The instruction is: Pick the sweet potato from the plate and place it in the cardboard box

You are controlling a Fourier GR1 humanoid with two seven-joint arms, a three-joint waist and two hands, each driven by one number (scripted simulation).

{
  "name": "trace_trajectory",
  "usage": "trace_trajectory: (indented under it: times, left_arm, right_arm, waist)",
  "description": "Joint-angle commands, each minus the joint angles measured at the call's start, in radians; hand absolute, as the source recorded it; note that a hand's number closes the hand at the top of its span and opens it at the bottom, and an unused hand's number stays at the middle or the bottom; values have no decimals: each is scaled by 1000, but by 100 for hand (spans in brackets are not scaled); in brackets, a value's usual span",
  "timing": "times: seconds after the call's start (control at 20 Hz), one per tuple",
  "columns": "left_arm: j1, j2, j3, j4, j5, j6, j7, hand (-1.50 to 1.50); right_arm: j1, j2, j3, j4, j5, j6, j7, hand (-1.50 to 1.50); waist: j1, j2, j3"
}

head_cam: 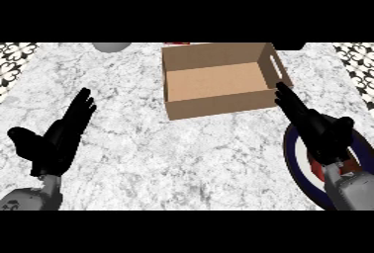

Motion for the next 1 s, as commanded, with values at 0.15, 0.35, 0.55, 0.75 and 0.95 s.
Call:
trace_trajectory:
  times: [0.15,0.35,0.55,0.75,0.95]
  left_arm:
    - [16,66,11,13,-139,57,-20,0]
    - [70,66,-6,56,-182,73,-63,0]
    - [72,39,-28,64,-210,88,-74,0]
    - [91,49,-3,69,-209,67,-63,0]
    - [110,39,-24,50,-218,67,-78,0]
  right_arm:
    - [-55,-68,-226,40,-168,251,-299,-150]
    - [-41,-293,-248,146,203,98,-347,150]
    - [53,-46,-396,404,-52,159,-658,-150]
    - [47,-194,-440,577,6,381,-833,-150]
    - [48,-370,-360,574,206,362,-840,-150]
  waist:
    - [-13,14,15]
    - [-21,26,10]
    - [-8,25,16]
    - [-8,15,12]
    - [-4,14,11]
